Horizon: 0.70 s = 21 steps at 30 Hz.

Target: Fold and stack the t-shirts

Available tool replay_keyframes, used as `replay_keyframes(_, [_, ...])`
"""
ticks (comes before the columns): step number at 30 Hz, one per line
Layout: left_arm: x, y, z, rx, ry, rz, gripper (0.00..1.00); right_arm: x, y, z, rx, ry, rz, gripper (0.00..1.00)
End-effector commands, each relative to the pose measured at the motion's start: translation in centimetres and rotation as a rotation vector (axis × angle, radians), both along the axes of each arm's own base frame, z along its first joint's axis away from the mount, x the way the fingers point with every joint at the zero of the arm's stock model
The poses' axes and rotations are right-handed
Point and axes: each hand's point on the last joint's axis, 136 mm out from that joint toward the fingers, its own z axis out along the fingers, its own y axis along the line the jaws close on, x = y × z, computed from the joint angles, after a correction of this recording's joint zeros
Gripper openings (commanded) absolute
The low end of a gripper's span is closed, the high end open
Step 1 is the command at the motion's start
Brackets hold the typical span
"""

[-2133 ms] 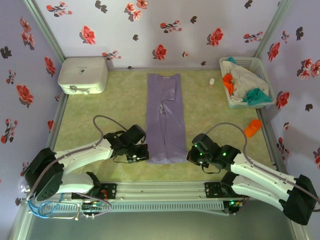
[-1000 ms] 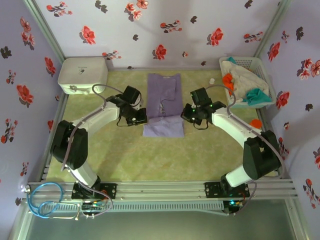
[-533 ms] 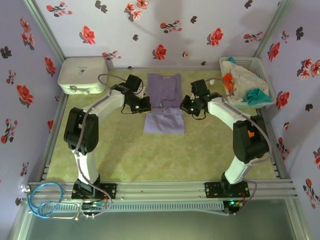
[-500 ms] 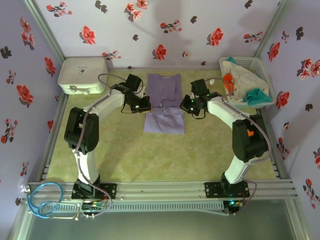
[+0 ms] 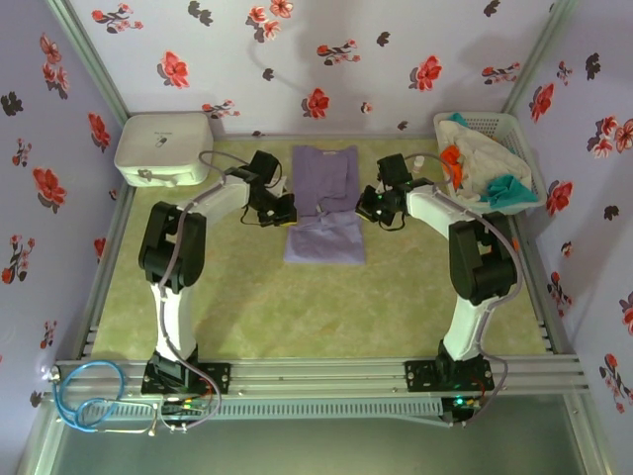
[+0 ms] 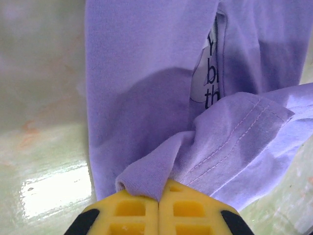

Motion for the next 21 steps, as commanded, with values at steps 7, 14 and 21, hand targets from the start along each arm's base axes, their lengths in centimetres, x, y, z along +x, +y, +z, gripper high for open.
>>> replay_keyframes(7, [1.8,-0.3,-1.1,-0.014,-0.017,-0.034,0.06,1.8,0.1,-1.7,0.018,-0.002,0.009,0.0])
replay_keyframes(14, [2.4,0.2,-0.8,0.017,-0.034,-0.04,0.36,2.0,0.3,-2.2,0.035,-0.004,0.018,0.38])
replay_keyframes(21, [1.3,2.0,2.5,0.07,-0.097,-0.023,0.45,0.4,-0.8,0.4,0.019,-0.062,0.0,0.7])
